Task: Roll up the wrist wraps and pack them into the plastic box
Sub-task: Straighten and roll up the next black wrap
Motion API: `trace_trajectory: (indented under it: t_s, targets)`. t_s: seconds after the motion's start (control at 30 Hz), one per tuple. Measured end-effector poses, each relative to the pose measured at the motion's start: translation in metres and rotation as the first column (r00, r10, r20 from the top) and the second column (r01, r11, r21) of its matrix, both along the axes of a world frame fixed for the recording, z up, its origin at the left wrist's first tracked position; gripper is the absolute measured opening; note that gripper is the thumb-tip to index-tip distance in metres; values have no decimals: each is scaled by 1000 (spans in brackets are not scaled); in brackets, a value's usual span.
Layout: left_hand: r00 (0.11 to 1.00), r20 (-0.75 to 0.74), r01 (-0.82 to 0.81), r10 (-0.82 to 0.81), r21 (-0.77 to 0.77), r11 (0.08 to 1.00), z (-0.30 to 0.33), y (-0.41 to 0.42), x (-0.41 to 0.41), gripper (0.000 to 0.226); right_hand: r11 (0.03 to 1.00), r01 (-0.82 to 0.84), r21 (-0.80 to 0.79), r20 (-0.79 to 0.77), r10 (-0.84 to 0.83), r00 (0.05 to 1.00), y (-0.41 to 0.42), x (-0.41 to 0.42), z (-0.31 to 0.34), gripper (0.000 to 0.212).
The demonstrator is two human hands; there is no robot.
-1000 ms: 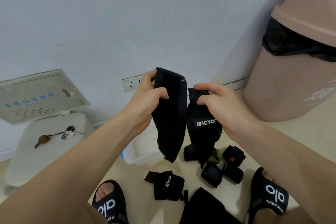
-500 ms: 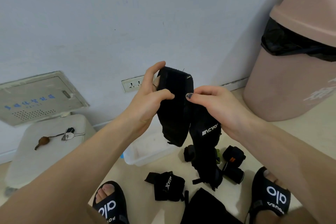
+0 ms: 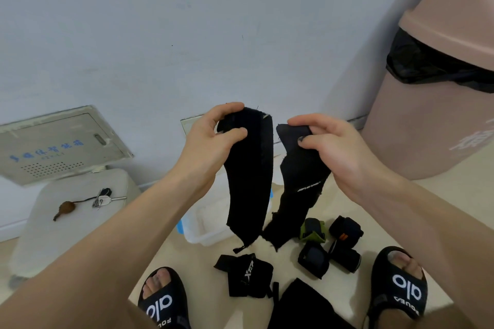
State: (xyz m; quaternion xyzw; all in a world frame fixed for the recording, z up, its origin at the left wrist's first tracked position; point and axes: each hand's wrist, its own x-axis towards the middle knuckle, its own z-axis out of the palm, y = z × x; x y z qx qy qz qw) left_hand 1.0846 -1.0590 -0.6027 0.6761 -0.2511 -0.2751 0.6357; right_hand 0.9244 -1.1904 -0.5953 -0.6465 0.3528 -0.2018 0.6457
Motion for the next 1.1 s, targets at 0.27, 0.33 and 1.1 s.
trace_trajectory:
  t_s: [0.27, 0.33, 1.1]
  targets:
    - [997, 54, -59, 57, 24, 998, -4, -3, -5, 4, 998, 48, 30, 113, -51, 992, 0, 1, 3, 33]
    - [998, 19, -68, 68, 21, 997, -4, -3, -6, 8, 999, 36, 39, 118, -40, 992, 1, 1, 3, 34]
    - [972, -208, 98, -107, -54, 994, 8, -10, -24, 29, 999, 33, -32, 179, -26, 983, 21, 5, -7, 18]
